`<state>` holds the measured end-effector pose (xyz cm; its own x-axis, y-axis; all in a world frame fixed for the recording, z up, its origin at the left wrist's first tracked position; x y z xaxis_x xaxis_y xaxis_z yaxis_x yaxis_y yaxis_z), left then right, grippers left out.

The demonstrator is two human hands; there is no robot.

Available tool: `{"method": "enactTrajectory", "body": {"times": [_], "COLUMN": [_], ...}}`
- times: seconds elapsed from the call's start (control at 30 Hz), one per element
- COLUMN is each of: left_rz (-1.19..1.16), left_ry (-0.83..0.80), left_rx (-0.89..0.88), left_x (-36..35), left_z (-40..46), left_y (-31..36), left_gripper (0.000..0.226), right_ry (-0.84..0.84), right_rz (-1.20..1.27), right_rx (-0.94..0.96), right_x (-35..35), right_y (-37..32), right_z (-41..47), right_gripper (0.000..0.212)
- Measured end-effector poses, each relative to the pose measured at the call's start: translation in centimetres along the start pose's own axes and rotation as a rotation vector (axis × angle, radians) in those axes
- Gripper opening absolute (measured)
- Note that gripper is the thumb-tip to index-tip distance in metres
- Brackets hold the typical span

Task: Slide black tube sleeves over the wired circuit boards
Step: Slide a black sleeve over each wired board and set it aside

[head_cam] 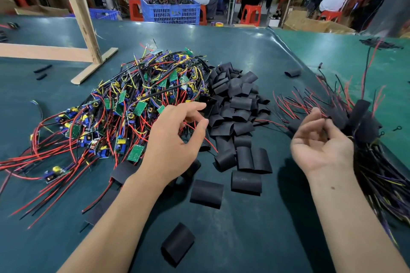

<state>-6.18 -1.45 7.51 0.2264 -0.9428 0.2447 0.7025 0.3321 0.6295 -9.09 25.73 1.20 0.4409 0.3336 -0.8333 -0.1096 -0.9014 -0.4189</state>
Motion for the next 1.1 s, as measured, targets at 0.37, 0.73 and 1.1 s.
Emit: {"method": "enactTrajectory", "body": {"times": [0.37, 0.73, 1.1], "left_rz": [0.070, 0.247, 0.629], "left_ry": [-0.025, -0.094, -0.183], "left_rx": [0.023, 0.156, 0.479], "left_x": [-0.1, 0.0, 1.2], "left_z": [0.0, 0.0, -1.3], "left_y": [0.2, -1.3, -6.0], "left_gripper": [0.018, 0.012, 0.034], "right_ry": [-0.010, -0.028, -0.153], "right_rz": [-0.812, -1.128, -1.278], "right_rx": [0.096, 0.245, 0.338], "right_x": [-0.5, -1.1, -2.3], "right_y": [0.7, 0.7, 2.2], "right_z": [0.5, 0.4, -0.2], "right_gripper": [0.017, 0.010, 0.015]}}
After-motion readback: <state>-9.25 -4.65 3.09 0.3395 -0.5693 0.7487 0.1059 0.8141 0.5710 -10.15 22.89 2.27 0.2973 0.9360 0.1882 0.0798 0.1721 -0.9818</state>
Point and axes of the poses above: each hand's wrist, its own z-axis towards the middle knuckle, its own x-axis out of the back of the hand, y = z × x, the point moved 9 cm from there along z, towards the middle knuckle, and after that the axes turned 15 degrees about -z, right-handed, at the moved point
